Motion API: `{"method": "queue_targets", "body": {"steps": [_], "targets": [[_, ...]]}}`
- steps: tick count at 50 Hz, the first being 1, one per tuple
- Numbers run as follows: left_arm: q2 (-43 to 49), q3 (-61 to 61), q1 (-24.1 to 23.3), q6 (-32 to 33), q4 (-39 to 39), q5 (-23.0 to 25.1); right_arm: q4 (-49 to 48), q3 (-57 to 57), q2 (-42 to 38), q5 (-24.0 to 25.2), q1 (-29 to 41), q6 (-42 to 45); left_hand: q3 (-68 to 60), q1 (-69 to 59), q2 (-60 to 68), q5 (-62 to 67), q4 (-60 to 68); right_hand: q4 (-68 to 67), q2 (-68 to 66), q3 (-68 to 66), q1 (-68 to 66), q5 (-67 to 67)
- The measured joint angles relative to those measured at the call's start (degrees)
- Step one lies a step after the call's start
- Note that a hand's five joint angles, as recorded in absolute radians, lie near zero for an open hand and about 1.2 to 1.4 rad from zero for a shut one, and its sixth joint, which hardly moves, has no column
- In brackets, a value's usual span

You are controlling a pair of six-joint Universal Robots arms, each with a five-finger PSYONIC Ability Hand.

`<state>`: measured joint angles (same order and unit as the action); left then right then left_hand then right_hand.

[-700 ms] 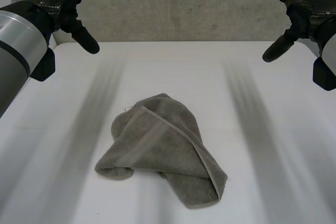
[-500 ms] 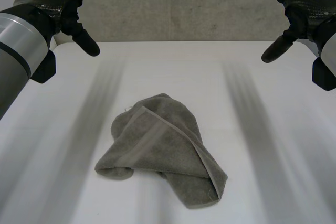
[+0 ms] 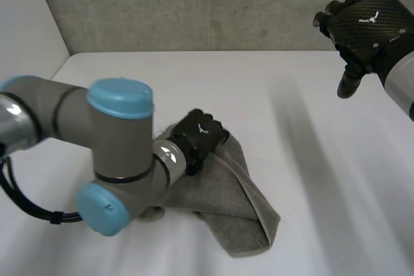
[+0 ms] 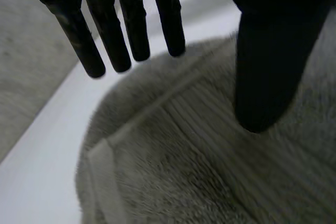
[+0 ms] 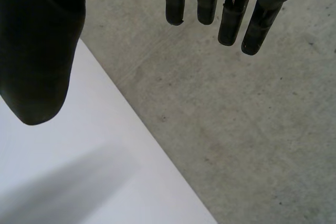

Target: Fold the towel.

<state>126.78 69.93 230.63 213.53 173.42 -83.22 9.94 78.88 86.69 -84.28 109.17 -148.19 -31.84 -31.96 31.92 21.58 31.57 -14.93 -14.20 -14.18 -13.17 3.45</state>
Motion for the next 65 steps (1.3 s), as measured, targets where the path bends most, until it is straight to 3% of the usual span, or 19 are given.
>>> {"method": "queue_targets", "body": {"steps": [11, 14, 25, 31, 38, 43, 54, 65], "targets": [[2.6, -1.1, 0.2, 1.3, 0.0, -1.8, 1.4, 5.4, -1.0, 0.3, 0.4, -1.6, -33.3, -32.6, 33.7, 32.9, 33.6, 0.0, 0.0, 0.0, 0.0, 0.0], [1.8, -0.8, 0.5, 1.1, 0.1, -2.0, 1.3, 7.6, -1.2, 0.5, 0.2, -3.2, -36.3, -34.4, 36.5, 35.2, 36.7, 0.0, 0.0, 0.0, 0.0, 0.0], [-7.7, -0.2, 1.5, 0.5, 1.9, -5.3, -9.3, 22.2, -1.4, 1.2, -0.2, -24.2, -37.8, -35.8, 37.7, 36.9, 38.2, 0.0, 0.0, 0.0, 0.0, 0.0], [-16.8, 0.3, 2.4, -0.2, 4.7, -7.7, -14.2, 28.2, -2.3, 5.2, 0.0, -38.4, -37.8, -35.9, 37.8, 37.1, 38.2, 0.0, 0.0, 0.0, 0.0, 0.0], [-24.0, 1.8, 2.5, -2.4, 5.3, -8.9, -14.9, 27.9, -7.6, 12.1, 1.2, -50.3, -37.8, -36.1, 37.8, 37.1, 38.2, 0.0, 0.0, 0.0, 0.0, 0.0], [-28.1, 4.5, 2.3, -3.9, 5.3, -10.0, -16.1, 24.7, -13.1, 12.8, 5.2, -58.1, -37.8, -36.1, 37.8, 37.1, 38.2, 0.0, 0.0, 0.0, 0.0, 0.0], [-32.9, 9.9, 2.4, -4.7, 5.5, -11.4, -20.1, 19.7, -20.9, 6.9, 16.1, -66.4, -37.8, -36.1, 37.8, 37.3, 38.2, 0.0, 0.0, 0.0, 0.0, 0.0], [-34.4, 12.3, 5.1, -5.2, 6.2, -11.5, -21.5, 17.6, -25.0, 5.8, 20.6, -67.7, -37.9, -36.1, 37.8, 37.3, 38.2, 0.0, 0.0, 0.0, 0.0, 0.0]]}}
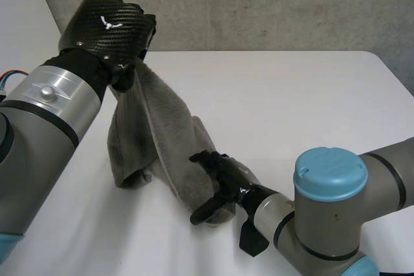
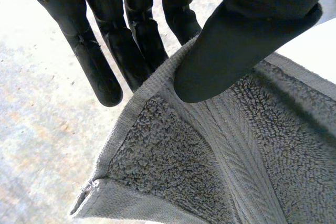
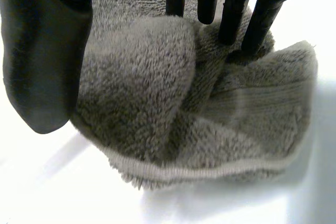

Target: Fold the towel.

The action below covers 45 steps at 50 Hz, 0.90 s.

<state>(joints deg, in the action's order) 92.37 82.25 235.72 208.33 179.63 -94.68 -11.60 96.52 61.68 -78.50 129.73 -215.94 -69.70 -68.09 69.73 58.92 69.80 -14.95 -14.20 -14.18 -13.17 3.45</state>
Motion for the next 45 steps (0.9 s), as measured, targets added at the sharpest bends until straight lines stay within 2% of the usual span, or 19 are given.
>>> {"method": "queue_targets", "body": {"steps": [7, 10, 13, 14, 15, 17, 24, 30, 34, 39, 45], "targets": [[-0.4, -0.2, 1.9, -1.0, 0.3, 0.1, -0.1, 0.5, -1.4, -1.2, 1.1, 0.7, 0.0, 0.0, 0.0, 0.0, 0.0, 0.0, -0.1, -0.1, -0.1, 0.0], [-0.6, -0.5, 2.1, -1.5, 0.5, 0.1, -0.1, 0.5, -2.1, -2.7, 1.2, 1.1, 0.0, 0.0, 0.0, 0.0, 0.0, -2.7, -3.7, -3.8, -5.4, 5.1], [-0.7, -1.0, 2.4, -2.4, 1.0, 0.1, -0.5, 0.4, -2.3, -4.7, 1.1, 2.3, 0.0, 0.0, 0.0, 0.0, 0.0, -30.4, -34.1, -33.0, -34.0, 33.7], [-0.7, -1.2, 2.5, -2.6, 1.1, 0.1, -0.6, 0.3, -2.3, -5.0, 1.0, 2.7, 0.0, 0.0, 0.0, 0.0, 0.0, -37.7, -40.4, -39.2, -40.0, 39.9], [-0.7, -1.4, 2.7, -2.9, 1.4, 0.1, -0.9, 0.1, -2.0, -5.9, 0.9, 3.6, 0.0, 0.0, 0.0, 0.0, 0.0, -49.5, -52.5, -50.9, -53.1, 52.9], [-0.7, -2.0, 3.1, -3.4, 1.9, 0.1, -1.5, -0.7, -1.0, -7.1, 0.4, 5.6, 0.0, -0.1, 0.0, 0.0, 0.0, -60.4, -61.5, -61.2, -62.0, 62.4], [0.1, -7.2, 4.5, -5.8, 4.0, -0.2, -2.7, -10.4, 7.1, -10.1, -5.3, 17.6, 0.0, -0.2, 0.0, 0.0, 0.0, -61.7, -61.5, -62.1, -62.5, 63.1], [2.5, -16.3, 5.2, -11.5, 6.3, -2.6, -2.5, -30.6, 13.2, -10.5, -10.8, 34.0, 0.0, -0.2, 0.0, 0.0, 0.0, -61.7, -61.5, -62.1, -62.5, 63.3], [3.6, -19.9, 5.9, -15.3, 9.0, -5.1, -1.8, -39.1, 14.3, -9.5, -11.3, 40.2, 0.0, -0.2, 0.0, 0.0, 0.0, -61.7, -61.5, -62.1, -62.5, 63.4], [4.1, -18.0, 7.8, -17.8, 12.8, -6.8, 3.2, -41.8, 13.9, -7.1, -10.7, 45.3, 0.0, -0.2, 0.0, 0.0, 0.0, -61.7, -61.5, -62.2, -62.5, 63.4], [5.0, -7.3, 9.5, -17.9, 16.6, -6.3, 14.0, -35.9, 11.9, -4.3, -10.1, 50.9, 0.0, -0.2, 0.0, 0.0, 0.0, -61.7, -61.5, -62.2, -62.6, 63.4]]}}
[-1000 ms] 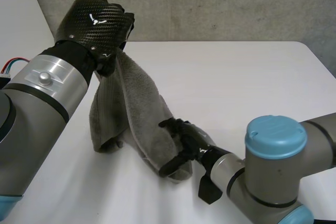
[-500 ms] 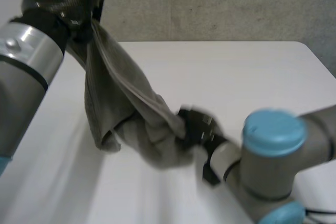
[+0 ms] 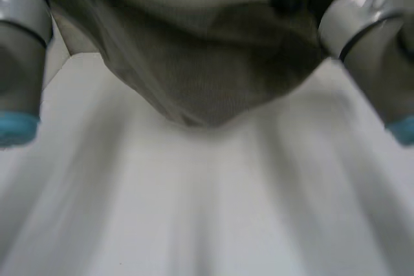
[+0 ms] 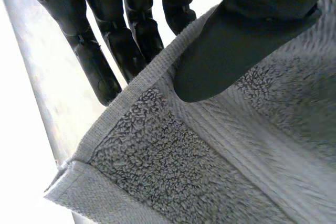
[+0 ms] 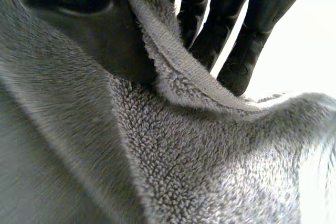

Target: Fold the towel.

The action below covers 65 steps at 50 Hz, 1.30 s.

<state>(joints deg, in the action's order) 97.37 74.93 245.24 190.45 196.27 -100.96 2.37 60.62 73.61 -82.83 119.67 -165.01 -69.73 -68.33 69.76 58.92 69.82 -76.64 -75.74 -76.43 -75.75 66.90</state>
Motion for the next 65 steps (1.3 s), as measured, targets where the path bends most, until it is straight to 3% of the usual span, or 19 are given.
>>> {"method": "queue_targets", "body": {"steps": [6, 14, 16, 20, 24, 37, 46, 56, 65], "targets": [[2.2, 13.5, 0.3, 0.4, 3.8, 3.7, 4.1, 12.5, -2.1, 1.2, -0.4, 4.0, 0.0, 0.0, 0.0, 0.0, 0.0, 0.0, 0.0, 0.0, 0.0, 0.0], [7.4, 29.2, 0.3, 2.4, 10.4, 9.6, 0.4, 30.2, -5.3, 4.0, -2.8, 9.4, 0.0, 0.0, 0.0, 0.0, 0.0, 0.4, 0.2, 0.3, 0.4, -0.5], [8.5, 31.1, 0.3, 3.8, 12.1, 10.2, -0.2, 33.0, -5.5, 4.9, -3.7, 10.7, 0.0, 0.0, 0.0, 0.0, 0.0, 9.5, 8.9, 9.3, 8.7, -9.9], [9.3, 32.5, 0.3, 6.4, 14.6, 10.4, -1.0, 36.0, -5.2, 6.4, -5.5, 11.9, 0.0, 0.0, 0.0, 0.0, 0.0, 39.6, 39.0, 39.6, 40.2, -41.4], [8.3, 32.6, 1.0, 7.5, 15.6, 10.3, -2.9, 37.3, -4.0, 6.9, -7.2, 11.1, 0.0, 0.0, 0.0, 0.0, 0.0, 59.5, 58.4, 59.1, 58.5, -61.6], [4.2, 34.2, 5.2, 7.2, 15.7, 10.2, -11.6, 41.2, 1.4, 7.1, -14.5, 5.0, 0.0, 0.0, 0.0, 0.0, 0.0, 60.4, 59.6, 60.1, 60.2, -62.6], [3.9, 35.2, 7.2, 7.1, 15.7, 10.3, -11.6, 40.1, 1.3, 9.1, -17.1, 10.1, 0.0, 0.0, 0.0, 0.0, 0.0, 60.4, 59.6, 60.1, 60.2, -62.6], [3.3, 35.9, 6.9, 7.2, 15.7, 10.4, -11.3, 39.0, -2.5, 16.6, -17.7, 20.8, 0.0, 0.0, 0.0, 0.0, 0.0, 60.3, 59.6, 60.0, 59.9, -61.9], [2.9, 36.3, 6.7, 7.2, 16.0, 10.4, -6.3, 31.9, -10.3, 22.5, -17.0, 20.9, 0.0, 0.0, 0.0, 0.0, 0.0, 54.7, 55.6, 55.6, 53.8, -53.8]]}}
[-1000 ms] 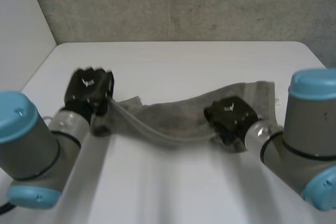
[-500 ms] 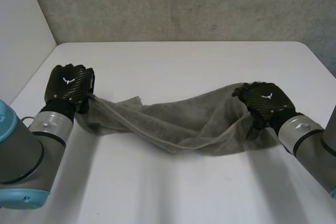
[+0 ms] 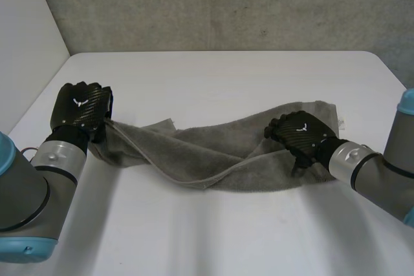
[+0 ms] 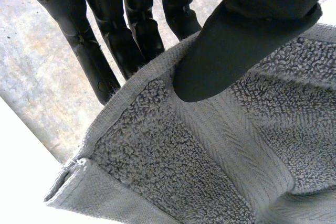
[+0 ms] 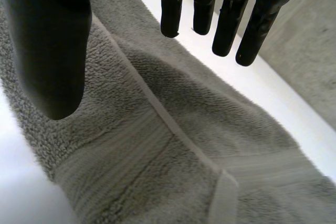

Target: Fold the towel.

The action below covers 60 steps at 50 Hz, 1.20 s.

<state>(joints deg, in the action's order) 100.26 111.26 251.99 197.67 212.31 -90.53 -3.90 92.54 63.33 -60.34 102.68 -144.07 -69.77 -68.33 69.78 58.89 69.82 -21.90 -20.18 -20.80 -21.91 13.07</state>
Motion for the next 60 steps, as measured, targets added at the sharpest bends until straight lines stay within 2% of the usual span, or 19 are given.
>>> {"method": "queue_targets", "body": {"steps": [16, 30, 45, 54, 56, 58, 60], "targets": [[0.0, 0.2, 0.0, 0.0, 0.7, 0.0, 10.6, -13.2, -9.0, 0.6, 0.1, -6.3, 0.0, 0.0, 0.0, 0.0, 0.0, -7.0, -8.6, -8.3, -7.4, 6.6], [0.0, 0.5, 0.1, 0.1, 1.5, 0.0, 13.5, -16.6, -13.4, 0.4, 0.1, -6.4, 0.0, 0.0, 0.0, 0.0, 0.0, -9.3, -10.8, -10.5, -9.9, 8.8], [0.0, 1.0, 0.4, 0.2, 3.2, 0.1, 15.1, -16.5, -13.7, 0.5, 0.0, -6.1, 0.0, 0.0, 0.0, 0.0, 0.0, -32.2, -33.6, -32.9, -32.6, 30.7], [0.0, 1.0, 0.5, 0.2, 3.3, 0.1, 16.4, -16.0, -13.5, 1.0, -0.4, -5.6, 0.0, 0.0, 0.0, 0.0, 0.0, -24.1, -25.7, -24.6, -23.6, 22.7], [-0.1, 1.0, 0.5, 0.2, 3.3, 0.1, 16.4, -16.0, -13.5, 1.0, -0.5, -5.5, 0.0, 0.0, 0.0, 0.0, 0.0, -27.2, -29.3, -28.4, -27.3, 26.1], [-0.1, 1.0, 0.5, 0.2, 3.3, 0.1, 16.4, -16.0, -13.5, 1.0, -0.6, -5.5, 0.0, 0.0, 0.0, 0.0, 0.0, -36.3, -38.2, -37.2, -36.5, 34.7], [-0.1, 1.0, 0.4, 0.2, 3.3, 0.1, 16.4, -16.1, -13.4, 1.0, -0.7, -5.6, 0.0, 0.0, 0.0, 0.0, 0.0, -50.7, -52.4, -50.8, -51.4, 49.3]]}}
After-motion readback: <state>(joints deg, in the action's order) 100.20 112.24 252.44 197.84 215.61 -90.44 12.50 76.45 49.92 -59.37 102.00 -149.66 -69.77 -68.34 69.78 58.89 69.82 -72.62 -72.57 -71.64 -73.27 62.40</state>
